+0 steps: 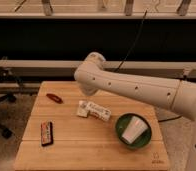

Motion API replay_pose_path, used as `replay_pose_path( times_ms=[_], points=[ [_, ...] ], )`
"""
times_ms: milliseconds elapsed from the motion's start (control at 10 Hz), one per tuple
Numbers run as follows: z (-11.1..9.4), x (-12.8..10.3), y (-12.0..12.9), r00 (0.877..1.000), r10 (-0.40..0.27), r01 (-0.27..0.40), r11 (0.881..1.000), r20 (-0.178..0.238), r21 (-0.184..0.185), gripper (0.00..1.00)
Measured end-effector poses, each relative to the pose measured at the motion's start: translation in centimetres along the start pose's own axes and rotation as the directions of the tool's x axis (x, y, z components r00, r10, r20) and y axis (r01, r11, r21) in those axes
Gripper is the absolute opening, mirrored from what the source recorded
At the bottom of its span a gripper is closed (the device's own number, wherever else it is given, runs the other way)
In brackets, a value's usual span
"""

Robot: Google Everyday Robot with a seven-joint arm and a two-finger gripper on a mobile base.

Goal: Move the arm in a circular motion

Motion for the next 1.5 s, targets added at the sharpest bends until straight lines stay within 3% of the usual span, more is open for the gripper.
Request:
replay_pose_path(
  times_ms=[200, 400, 700, 1000, 1200, 1300, 1500],
  points=[
    [-0.4, -3.0, 0.1, 0.998, -0.062, 0.062, 0.998, 0.021, -0.003, 0.00],
    [-0.7, -4.9, 1.9, 0.995, -0.086, 0.087, 0.996, 0.054, -0.017, 0.00],
    [-1.3, -4.3, 5.8, 0.994, -0.074, 0.079, 0.996, 0.085, -0.047, 0.00],
    [-2.3, -0.1, 12.3, 0.995, 0.008, 0.002, 0.996, 0.101, -0.091, 0.00],
    [-2.6, 3.2, 16.2, 0.991, 0.087, -0.074, 0.988, 0.099, -0.132, 0.00],
    [-2.6, 4.4, 17.6, 0.989, 0.116, -0.101, 0.984, 0.096, -0.149, 0.00],
    [-2.1, 8.4, 21.4, 0.975, 0.209, -0.191, 0.961, 0.074, -0.201, 0.00]
  ],
)
